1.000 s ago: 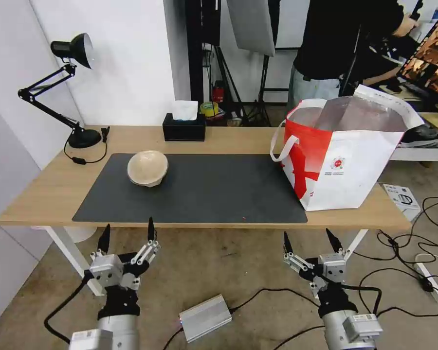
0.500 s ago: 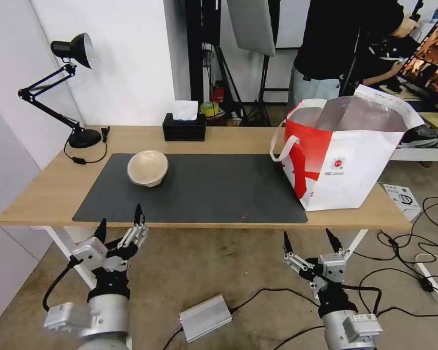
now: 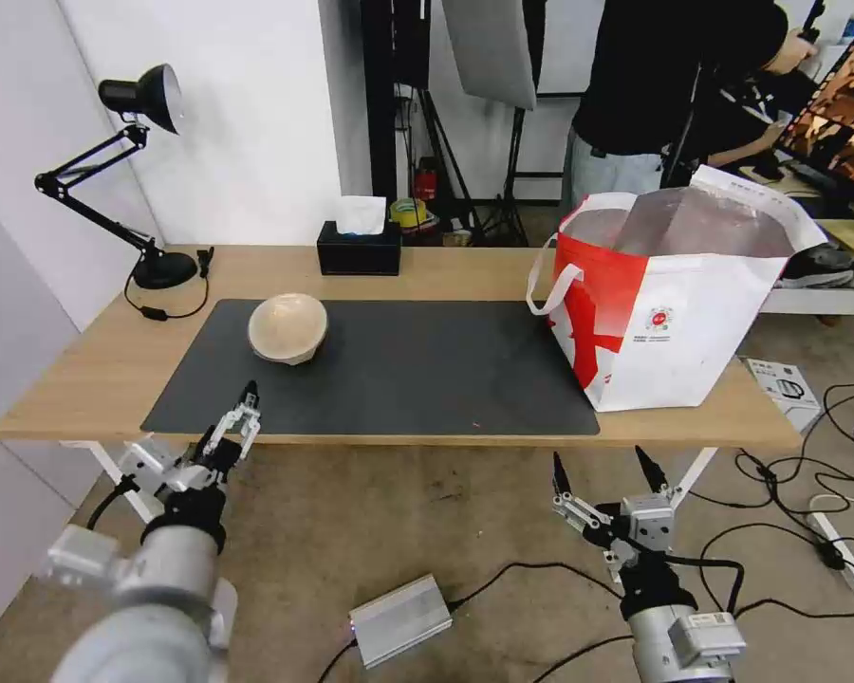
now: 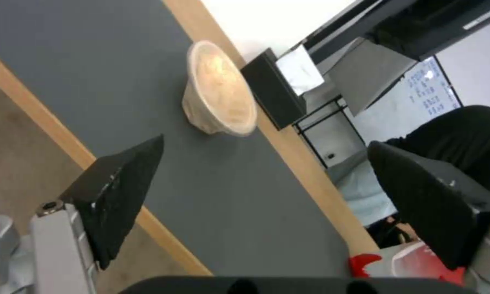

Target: Pick up the trash from the table and place it into the takeout bag.

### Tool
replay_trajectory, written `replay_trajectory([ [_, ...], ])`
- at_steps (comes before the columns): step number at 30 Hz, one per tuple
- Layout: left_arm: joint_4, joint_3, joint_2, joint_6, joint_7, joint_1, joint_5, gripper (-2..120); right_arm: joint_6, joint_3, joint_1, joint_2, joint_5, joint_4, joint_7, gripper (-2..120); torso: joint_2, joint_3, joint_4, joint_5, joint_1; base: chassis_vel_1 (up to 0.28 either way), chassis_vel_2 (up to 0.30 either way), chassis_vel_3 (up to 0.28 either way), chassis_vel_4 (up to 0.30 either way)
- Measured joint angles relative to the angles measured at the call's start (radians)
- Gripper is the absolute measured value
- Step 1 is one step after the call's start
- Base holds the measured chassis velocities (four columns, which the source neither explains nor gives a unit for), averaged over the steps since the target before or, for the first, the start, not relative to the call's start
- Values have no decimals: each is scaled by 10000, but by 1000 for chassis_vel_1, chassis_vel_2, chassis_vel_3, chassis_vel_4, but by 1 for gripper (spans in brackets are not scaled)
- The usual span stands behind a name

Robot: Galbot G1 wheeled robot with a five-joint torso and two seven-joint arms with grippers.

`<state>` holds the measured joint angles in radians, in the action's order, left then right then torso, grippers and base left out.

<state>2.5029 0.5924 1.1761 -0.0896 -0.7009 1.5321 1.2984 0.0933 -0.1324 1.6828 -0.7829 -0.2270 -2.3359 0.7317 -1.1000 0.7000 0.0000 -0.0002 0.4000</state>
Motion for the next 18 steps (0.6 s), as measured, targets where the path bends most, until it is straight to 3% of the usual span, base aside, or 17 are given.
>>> replay_trajectory([
  [3,0,312,-461,-84,-705,-567,1151,100,0,0,0,0,0,0,0,100,1,0,-1,0,0,0,0,0,0],
  [8,-9,506,-982,-240,-1395,-1000,1717,100,0,0,0,0,0,0,-1,100,1,0,1,0,0,0,0,0,0],
  [18,-464,475,-1976,-340,-2051,-2044,2728,100,0,0,0,0,0,0,0,100,0,0,0,0,0,0,0,0,0],
])
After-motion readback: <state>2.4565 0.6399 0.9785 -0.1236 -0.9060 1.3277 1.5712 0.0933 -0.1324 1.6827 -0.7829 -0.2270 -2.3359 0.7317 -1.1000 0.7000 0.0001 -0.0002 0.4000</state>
